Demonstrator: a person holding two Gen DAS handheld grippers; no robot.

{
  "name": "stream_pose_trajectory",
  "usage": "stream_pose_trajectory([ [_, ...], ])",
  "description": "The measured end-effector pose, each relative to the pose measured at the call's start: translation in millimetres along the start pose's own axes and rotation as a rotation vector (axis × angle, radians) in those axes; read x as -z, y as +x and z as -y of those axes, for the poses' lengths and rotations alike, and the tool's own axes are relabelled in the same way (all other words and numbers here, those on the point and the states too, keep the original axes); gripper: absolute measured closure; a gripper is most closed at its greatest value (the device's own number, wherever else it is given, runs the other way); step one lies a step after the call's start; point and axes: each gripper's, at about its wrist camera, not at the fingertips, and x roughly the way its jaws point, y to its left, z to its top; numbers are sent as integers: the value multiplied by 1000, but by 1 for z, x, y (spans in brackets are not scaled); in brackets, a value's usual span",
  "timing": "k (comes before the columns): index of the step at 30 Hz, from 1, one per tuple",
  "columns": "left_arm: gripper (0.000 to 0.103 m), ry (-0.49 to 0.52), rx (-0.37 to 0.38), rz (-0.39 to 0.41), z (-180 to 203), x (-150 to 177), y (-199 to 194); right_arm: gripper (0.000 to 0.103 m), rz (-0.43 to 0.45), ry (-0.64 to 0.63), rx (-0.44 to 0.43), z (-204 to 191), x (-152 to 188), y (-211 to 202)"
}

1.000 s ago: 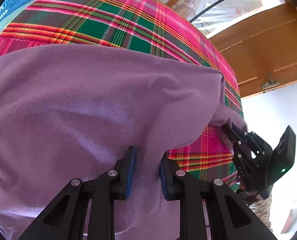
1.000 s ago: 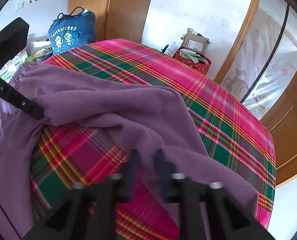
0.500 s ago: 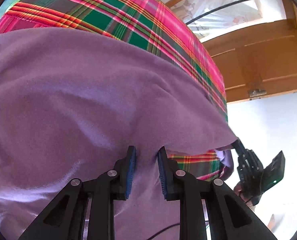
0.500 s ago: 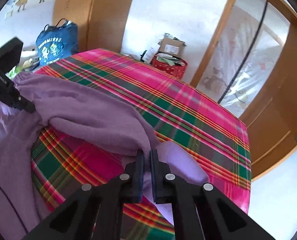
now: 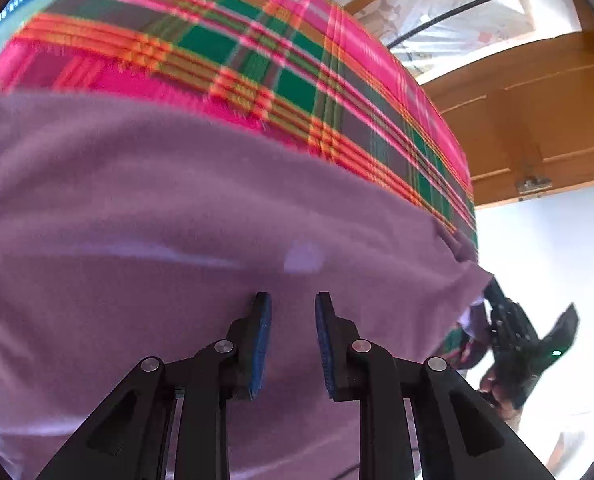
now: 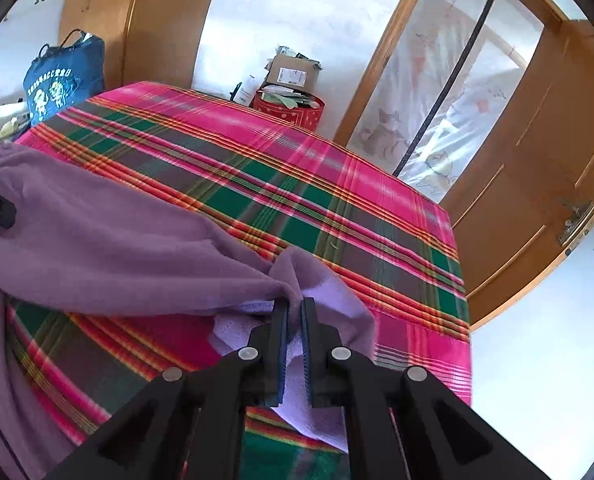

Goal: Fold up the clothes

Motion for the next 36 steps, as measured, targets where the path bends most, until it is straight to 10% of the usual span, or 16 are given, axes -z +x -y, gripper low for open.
stream_pose_trajectory([
  [12,77,193,-254,91,21,-24,-6,95,-132,-35,-84,2,2,0],
  [19,71,199,-307,106,9,-30,-17,85,-139,46,-338,29,-8,-29],
  [24,71,222,-358,148,10,-32,-24,71,-117,131,-337,48,-22,-24],
  [36,67,439,-496,128,32,-44,-4,65,-157,-193,-407,-50,-62,60],
])
